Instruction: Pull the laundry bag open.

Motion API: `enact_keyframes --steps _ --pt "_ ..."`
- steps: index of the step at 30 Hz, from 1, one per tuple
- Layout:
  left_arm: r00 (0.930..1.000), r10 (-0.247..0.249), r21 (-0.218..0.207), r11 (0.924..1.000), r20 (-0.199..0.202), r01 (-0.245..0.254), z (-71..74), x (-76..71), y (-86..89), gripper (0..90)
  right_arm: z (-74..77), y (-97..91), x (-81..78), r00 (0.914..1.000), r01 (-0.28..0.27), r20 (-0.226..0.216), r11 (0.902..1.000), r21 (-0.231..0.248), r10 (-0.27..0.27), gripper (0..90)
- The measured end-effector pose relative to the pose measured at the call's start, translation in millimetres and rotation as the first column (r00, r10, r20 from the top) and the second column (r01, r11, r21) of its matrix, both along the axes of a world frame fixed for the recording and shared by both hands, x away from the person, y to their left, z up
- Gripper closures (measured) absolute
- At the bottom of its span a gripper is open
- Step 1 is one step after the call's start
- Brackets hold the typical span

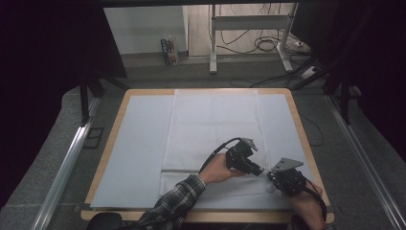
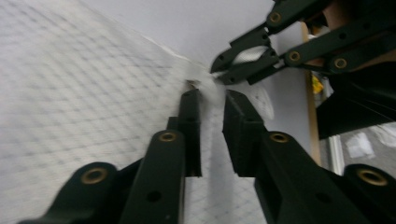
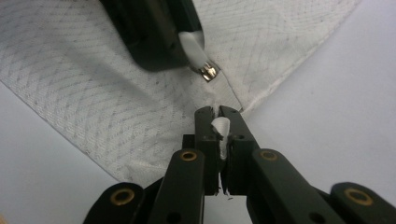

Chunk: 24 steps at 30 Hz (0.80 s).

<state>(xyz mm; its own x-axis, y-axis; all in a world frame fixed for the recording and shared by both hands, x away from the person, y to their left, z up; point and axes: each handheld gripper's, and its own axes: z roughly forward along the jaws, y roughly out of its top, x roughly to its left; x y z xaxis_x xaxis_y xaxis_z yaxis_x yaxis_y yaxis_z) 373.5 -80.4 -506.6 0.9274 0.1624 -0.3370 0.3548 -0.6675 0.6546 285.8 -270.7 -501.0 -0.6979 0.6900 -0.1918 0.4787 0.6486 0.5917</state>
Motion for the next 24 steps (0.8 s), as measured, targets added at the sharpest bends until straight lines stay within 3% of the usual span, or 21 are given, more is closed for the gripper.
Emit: enact_keyframes --steps 2,4,8,10,12,14,17,19,22,24 --pt "0.9993 0.027 0.014 0.9995 0.025 -0.028 0.2 -0.1 -0.5 79.2 0.2 0.2 -0.3 1.0 0.0 0.0 1.0 0.0 0.0 85.9" --pt "0.9996 0.027 -0.005 0.9996 0.003 -0.027 -0.4 1.9 0.3 80.2 0.1 0.2 -0.3 1.0 -0.002 0.002 1.0 -0.002 0.002 85.9" --pt "0.9985 0.049 0.016 0.9986 0.025 -0.05 1.1 2.8 0.1 75.3 0.0 0.2 -0.2 1.0 -0.004 0.002 1.0 -0.003 0.004 85.9" --pt "0.9965 0.07 0.005 0.9975 0.046 -0.071 3.7 3.1 -0.2 72.7 0.1 -0.1 -0.1 1.0 -0.001 0.001 1.0 0.001 0.001 86.0" --pt "0.9915 0.113 -0.014 0.9936 0.065 -0.112 6.8 2.3 -4.0 65.3 -0.1 -0.1 0.0 1.0 0.001 -0.002 1.0 0.006 -0.001 86.0" --pt "0.9879 0.123 -0.01 0.9924 0.094 -0.123 9.1 2.7 -9.6 60.3 -0.4 -0.3 0.3 0.9999 0.003 -0.011 0.9999 0.011 -0.002 86.0" --pt "0.9802 0.104 0.041 0.9929 0.169 -0.112 9.6 1.4 -23.1 54.5 -0.3 -0.7 0.4 0.9999 0.004 -0.011 0.9999 0.014 -0.004 85.9" --pt "0.9743 0.11 0.062 0.9903 0.197 -0.124 7.5 -0.3 -29.8 51.6 -0.2 -1.1 0.3 0.9999 0.005 -0.01 0.9998 0.019 -0.005 85.7" --pt "0.9695 0.125 0.081 0.9862 0.211 -0.145 1.8 0.5 -38.3 49.1 -0.5 -1.3 0.5 0.9999 0.005 -0.012 0.9998 0.017 -0.005 85.3" --pt "0.9618 0.145 0.089 0.9815 0.232 -0.169 -0.1 1.4 -41.3 48.7 -0.8 -1.2 0.7 0.9999 0.006 -0.014 0.9999 0.014 -0.005 85.2"
